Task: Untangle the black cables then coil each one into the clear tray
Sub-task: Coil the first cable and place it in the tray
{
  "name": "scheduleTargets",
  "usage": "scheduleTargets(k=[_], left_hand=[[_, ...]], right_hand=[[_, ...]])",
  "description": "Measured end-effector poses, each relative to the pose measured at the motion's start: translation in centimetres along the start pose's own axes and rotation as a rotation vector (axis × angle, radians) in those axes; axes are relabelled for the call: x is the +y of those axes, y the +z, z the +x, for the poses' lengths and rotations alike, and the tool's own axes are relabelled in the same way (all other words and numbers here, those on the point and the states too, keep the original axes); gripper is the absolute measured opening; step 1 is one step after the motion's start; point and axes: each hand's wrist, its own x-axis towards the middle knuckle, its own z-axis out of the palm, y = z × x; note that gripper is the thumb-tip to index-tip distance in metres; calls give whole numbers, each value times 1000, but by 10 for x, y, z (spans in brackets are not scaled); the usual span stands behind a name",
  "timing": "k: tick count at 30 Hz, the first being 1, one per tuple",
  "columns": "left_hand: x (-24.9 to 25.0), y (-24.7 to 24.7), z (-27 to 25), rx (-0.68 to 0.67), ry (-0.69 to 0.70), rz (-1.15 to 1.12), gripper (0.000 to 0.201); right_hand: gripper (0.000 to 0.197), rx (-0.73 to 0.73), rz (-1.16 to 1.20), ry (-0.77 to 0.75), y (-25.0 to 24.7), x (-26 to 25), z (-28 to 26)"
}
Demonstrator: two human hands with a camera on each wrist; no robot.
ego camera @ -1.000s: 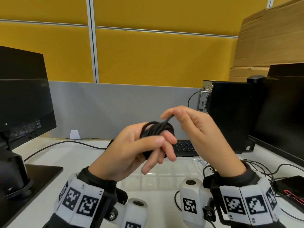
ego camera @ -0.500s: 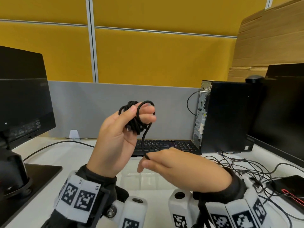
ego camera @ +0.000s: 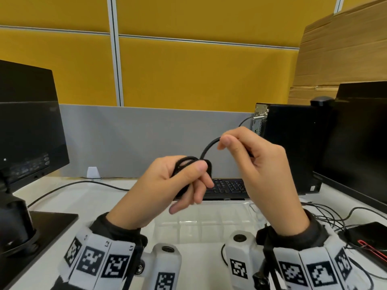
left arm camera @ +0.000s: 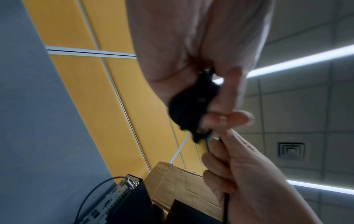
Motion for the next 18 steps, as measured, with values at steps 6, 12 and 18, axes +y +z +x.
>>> scheduleTargets(k=[6,12,18], left_hand=[[0,4,-3,-11,172,-220,25],[-8,12,8,312,160,-329,17],[-15,-12,9,478,206,271,25]], right_hand=[[33,-476,-84,226,16,5,-7],[35,-900,-160,271,17,-4,-12],[32,-922,-309,192,-1,-19,-10]])
